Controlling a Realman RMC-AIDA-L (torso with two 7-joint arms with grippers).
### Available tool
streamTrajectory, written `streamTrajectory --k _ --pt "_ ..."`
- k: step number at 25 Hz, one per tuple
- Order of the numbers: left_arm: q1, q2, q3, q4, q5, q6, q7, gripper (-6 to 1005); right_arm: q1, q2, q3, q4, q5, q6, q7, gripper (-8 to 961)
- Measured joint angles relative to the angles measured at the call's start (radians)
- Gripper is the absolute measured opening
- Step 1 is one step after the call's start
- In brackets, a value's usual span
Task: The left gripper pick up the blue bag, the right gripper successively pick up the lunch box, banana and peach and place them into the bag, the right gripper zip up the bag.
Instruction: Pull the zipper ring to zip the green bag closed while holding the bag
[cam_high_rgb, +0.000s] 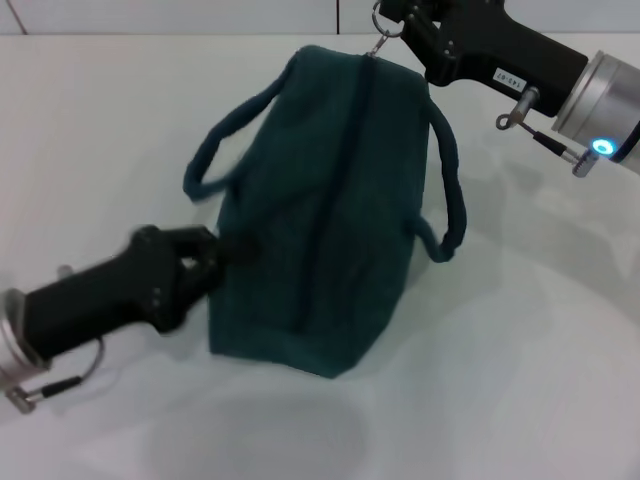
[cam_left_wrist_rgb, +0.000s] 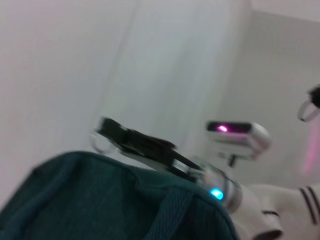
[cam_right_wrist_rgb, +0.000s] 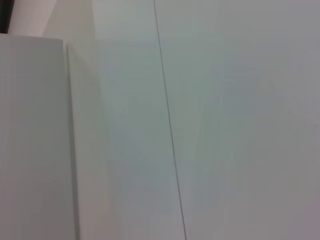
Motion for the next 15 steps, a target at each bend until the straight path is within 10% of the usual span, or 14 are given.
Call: streamTrajectory --k 8,15 --pt "0.044 -0.021 -0.265 0.0 -0.003 -0.061 0.022 165 -0.011 0.001 -0.005 -0.002 0.0 -0.055 0.072 18" --pt "0.058 -0.026 -0.298 -0.008 -0.047 -0.074 0.091 189 -0.005 0.001 -0.008 -0.001 0.0 -0.083 0.093 17"
